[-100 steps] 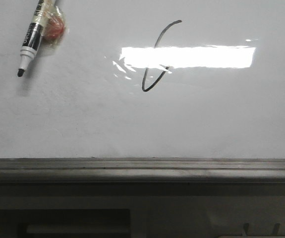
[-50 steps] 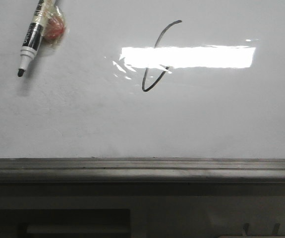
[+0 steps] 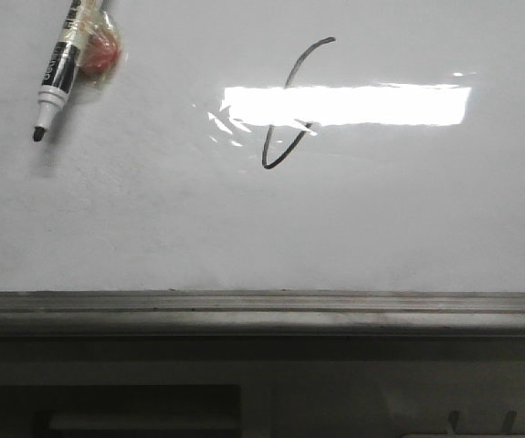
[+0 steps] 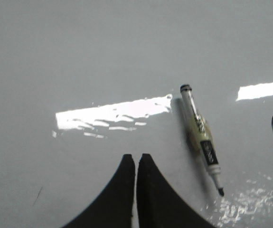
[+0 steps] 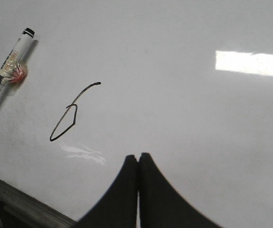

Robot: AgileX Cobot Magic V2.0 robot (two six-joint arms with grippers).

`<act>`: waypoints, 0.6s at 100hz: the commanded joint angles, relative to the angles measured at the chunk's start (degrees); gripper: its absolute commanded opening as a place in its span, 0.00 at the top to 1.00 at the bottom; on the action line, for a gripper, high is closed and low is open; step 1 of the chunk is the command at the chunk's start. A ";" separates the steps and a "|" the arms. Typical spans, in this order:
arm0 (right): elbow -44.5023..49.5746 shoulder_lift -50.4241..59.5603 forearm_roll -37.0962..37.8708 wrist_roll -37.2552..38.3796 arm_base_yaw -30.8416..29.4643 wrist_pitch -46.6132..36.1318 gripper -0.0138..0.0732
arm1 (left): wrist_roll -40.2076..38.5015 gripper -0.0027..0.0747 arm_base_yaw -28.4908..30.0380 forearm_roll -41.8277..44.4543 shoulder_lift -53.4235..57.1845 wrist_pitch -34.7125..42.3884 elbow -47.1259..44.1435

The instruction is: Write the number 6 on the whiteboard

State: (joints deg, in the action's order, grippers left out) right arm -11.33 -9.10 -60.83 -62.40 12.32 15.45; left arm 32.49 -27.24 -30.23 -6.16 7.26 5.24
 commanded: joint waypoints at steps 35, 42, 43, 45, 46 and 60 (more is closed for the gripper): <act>-1.39 -0.39 -1.33 -0.58 -0.28 -2.83 0.92 | -25.94 0.99 19.28 26.09 5.85 -2.68 -5.38; -1.39 -0.39 -1.33 -0.58 -0.28 -2.83 0.92 | -25.90 0.99 21.76 26.09 6.87 -4.56 -5.79; -1.39 -0.39 -1.33 -0.58 -0.28 -2.83 0.92 | -25.90 0.99 22.00 26.09 6.91 -4.71 -5.90; -1.39 -0.39 -1.33 -0.58 -0.28 -2.83 0.92 | -25.90 0.99 22.65 26.24 7.16 -4.83 -6.24; -1.39 -0.39 -1.33 -0.58 -0.28 -2.83 0.92 | -25.90 0.99 22.86 26.45 7.21 -4.83 -6.25; -1.39 -0.39 -1.34 -0.58 -0.28 -2.91 0.92 | -27.69 0.99 25.07 28.59 8.23 -5.36 -7.50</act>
State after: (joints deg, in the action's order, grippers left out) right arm -11.33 -9.10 -60.83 -62.40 12.32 15.22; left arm 6.80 -3.01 -3.08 0.20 -1.23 0.49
